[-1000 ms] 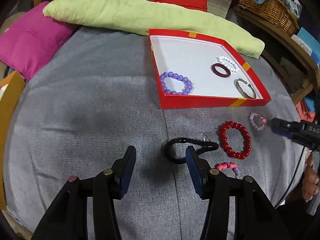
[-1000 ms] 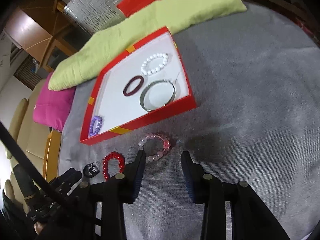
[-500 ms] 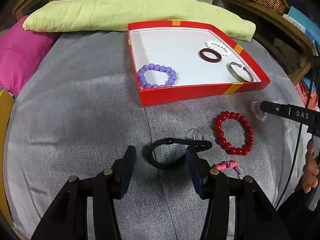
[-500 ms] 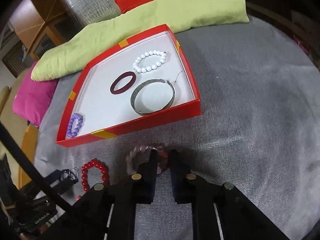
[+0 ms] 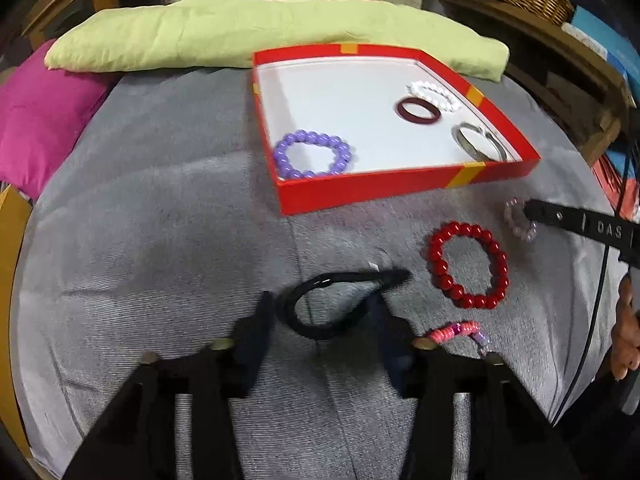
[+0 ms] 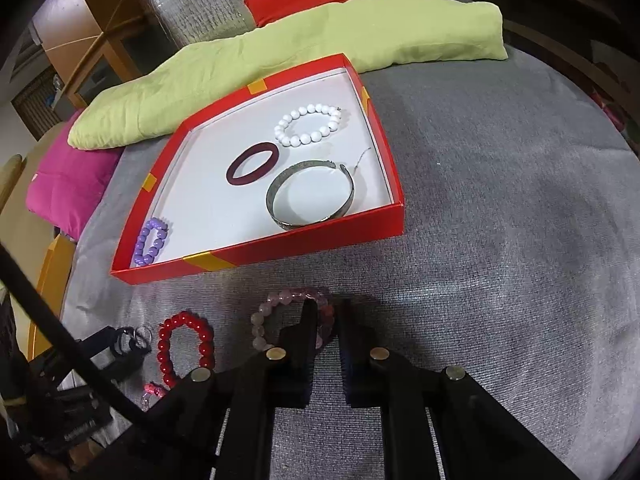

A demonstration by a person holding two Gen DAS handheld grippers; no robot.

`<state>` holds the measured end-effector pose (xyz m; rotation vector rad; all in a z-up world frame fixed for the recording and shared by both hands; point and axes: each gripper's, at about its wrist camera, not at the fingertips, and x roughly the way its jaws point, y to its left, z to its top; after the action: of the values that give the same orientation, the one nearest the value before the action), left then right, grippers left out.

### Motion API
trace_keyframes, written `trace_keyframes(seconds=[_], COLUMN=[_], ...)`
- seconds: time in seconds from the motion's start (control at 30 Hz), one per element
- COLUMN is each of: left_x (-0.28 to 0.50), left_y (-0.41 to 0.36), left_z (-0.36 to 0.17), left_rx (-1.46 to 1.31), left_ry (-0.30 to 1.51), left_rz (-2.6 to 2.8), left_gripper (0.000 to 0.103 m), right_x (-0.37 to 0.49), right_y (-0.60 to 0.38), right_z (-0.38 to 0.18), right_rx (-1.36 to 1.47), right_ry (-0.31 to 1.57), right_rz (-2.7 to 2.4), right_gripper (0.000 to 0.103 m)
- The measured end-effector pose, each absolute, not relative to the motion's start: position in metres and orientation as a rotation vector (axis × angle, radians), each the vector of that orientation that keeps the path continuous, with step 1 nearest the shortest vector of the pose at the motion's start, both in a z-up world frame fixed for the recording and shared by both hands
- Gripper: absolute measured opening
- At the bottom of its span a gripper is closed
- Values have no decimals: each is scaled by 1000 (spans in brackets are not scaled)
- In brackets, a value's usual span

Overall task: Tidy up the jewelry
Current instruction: 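Grasp and lift the pink bead bracelet with the right gripper while the left gripper holds the black cord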

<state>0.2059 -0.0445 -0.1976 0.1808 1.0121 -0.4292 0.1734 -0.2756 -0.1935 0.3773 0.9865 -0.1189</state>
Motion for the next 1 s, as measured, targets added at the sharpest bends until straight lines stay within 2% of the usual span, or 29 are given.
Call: trace_keyframes(seconds=[0.17,0.2,0.43,1.0], left_x=[207,206,206,191], left_y=[-42,-42,-43,-40], left_z=[-193,-191,-184,-146], left_rx=[148,155,129,70], left_ry=[997,985,955,778], left_rz=[-443,-442,-488,-591], left_gripper=[16,9,6,5], right_x=[169,167,166,153], right_y=[-281,-282,-289,-288], right_z=[-187,-185,-187,-159], right_rx=[405,405,431,522], right_ry=[956,947,958,826], right_rz=[-94,-86,-79,50], right_gripper=[8,8,8,8])
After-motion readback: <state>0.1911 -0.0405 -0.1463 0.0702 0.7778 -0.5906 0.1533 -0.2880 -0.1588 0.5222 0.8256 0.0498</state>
